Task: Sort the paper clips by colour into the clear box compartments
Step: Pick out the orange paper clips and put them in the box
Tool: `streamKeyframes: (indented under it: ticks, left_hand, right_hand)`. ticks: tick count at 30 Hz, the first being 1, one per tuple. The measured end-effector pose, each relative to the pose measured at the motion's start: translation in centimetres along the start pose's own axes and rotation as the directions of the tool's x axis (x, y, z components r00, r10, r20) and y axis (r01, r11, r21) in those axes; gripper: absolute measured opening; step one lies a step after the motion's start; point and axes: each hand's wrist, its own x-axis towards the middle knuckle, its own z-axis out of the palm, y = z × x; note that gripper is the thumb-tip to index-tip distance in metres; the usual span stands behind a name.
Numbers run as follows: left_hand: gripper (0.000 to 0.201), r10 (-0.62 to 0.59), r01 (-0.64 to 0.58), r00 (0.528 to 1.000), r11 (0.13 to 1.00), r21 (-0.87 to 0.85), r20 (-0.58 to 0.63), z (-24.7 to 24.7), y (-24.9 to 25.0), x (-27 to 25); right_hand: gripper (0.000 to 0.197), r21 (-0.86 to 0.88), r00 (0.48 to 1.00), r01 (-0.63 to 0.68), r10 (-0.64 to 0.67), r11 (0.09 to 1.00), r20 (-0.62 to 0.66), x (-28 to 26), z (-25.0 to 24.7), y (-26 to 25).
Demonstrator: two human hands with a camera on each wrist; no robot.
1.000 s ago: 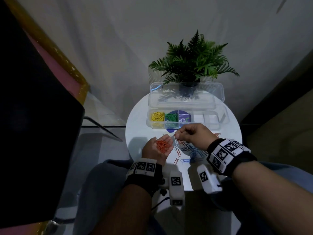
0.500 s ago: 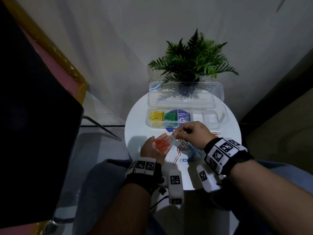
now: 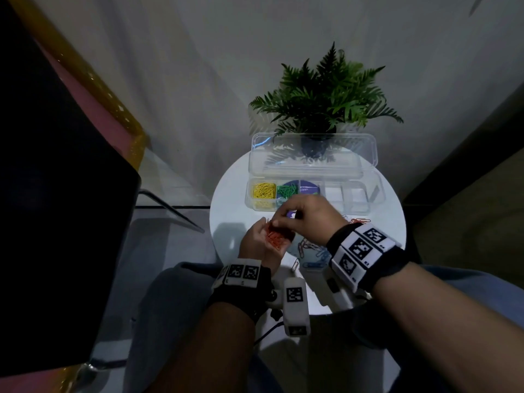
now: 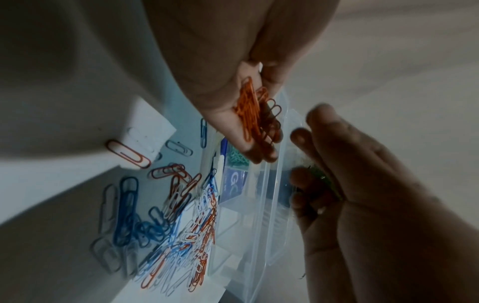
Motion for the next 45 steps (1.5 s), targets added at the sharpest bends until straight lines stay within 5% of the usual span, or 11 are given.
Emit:
streamKeyframes:
  ticks: [4, 8, 12, 25, 37, 45]
  left_hand:
    - [0.049, -0.01, 0.01, 1.0, 0.999, -0.036, 0.017, -0.2, 0.4, 0.1]
    - [0.041, -0.01, 0.009, 0.999, 0.999, -0.045, -0.034, -1.1, 1.0, 0.5]
    - [0.041, -0.008, 0.005, 0.998, 0.999, -0.049, -0.057, -1.5, 1.2, 0.8]
    - [0.042, -0.024, 0.022, 0.999, 0.998, -0.061, -0.025, -2.0, 2.3, 0.7]
    - [0.046, -0.014, 0.011, 0.997, 0.999, -0.047, -0.074, -2.2, 2.7, 0.4]
    - [0.047, -0.029, 0.026, 0.998, 0.997, -0.074, -0.046, -2.1, 2.9, 0.4]
  right_hand:
    - [0.011, -0.002, 0.98, -0.119, 0.118, 0.993, -0.159, -0.5, -0.9, 1.9]
    - [0.016, -0.288, 0.963, -0.245, 0.267, 0.926, 0.041, -1.4, 0.0, 4.7]
    - [0.026, -0.37, 0.933, -0.251, 0.325, 0.894, 0.152, -2.1, 1.2, 6.1]
    - [0.024, -0.46, 0.971, -0.126, 0.204, 0.879, 0.126, -1.6, 1.5, 5.7]
    - [0.033, -0.707, 0.956, 0.101, 0.129, 0.7, 0.264, -0.4, 2.7, 4.7]
    - [0.03, -0.649, 0.946, 0.146, 0.086, 0.747, 0.312, -0.3, 3.5, 5.1]
